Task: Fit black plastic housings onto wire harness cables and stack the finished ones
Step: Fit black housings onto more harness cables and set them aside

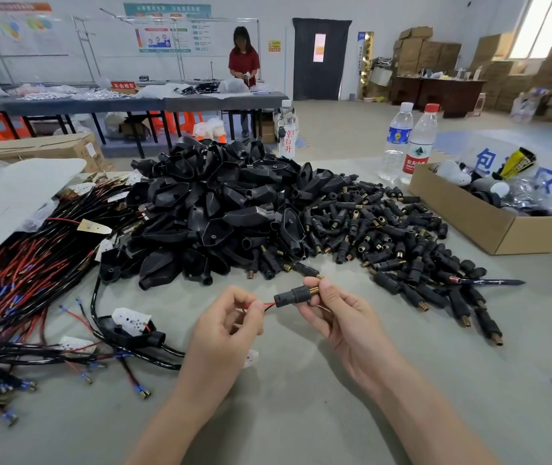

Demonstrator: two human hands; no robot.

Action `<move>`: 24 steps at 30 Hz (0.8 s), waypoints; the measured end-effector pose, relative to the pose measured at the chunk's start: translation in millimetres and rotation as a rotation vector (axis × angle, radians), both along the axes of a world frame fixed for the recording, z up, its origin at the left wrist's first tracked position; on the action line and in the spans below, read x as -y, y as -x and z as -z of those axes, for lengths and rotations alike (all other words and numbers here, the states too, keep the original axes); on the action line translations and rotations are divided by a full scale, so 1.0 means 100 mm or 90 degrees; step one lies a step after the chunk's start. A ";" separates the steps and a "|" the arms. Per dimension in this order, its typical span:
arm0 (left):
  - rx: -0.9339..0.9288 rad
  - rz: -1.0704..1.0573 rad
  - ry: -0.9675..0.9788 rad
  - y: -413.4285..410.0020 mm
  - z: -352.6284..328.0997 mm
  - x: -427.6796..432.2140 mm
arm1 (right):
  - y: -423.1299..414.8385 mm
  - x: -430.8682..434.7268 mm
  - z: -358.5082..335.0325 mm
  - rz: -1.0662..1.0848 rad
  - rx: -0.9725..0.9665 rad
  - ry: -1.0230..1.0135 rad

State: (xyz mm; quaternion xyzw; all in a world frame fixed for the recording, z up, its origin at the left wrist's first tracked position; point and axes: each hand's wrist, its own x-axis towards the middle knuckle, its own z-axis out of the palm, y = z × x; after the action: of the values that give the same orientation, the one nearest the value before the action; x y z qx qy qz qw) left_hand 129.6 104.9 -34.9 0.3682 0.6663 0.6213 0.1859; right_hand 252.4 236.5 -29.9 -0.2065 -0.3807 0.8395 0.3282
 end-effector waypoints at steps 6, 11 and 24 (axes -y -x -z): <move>0.085 -0.002 -0.008 0.03 -0.01 -0.02 | -0.01 0.03 -0.01 -0.033 -0.031 -0.008; 0.105 -0.013 -0.048 0.01 -0.06 -0.01 | -0.02 0.04 0.00 -0.038 0.025 -0.101; -0.056 -0.036 0.006 -0.04 -0.08 0.05 | -0.05 -0.02 0.00 0.059 0.090 -0.119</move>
State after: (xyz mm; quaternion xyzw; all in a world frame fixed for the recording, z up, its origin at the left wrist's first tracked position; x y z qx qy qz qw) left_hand 133.5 99.6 -27.2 0.3751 0.6868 0.6066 0.1403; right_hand 257.9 238.0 -30.2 -0.2507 -0.4698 0.7676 0.3566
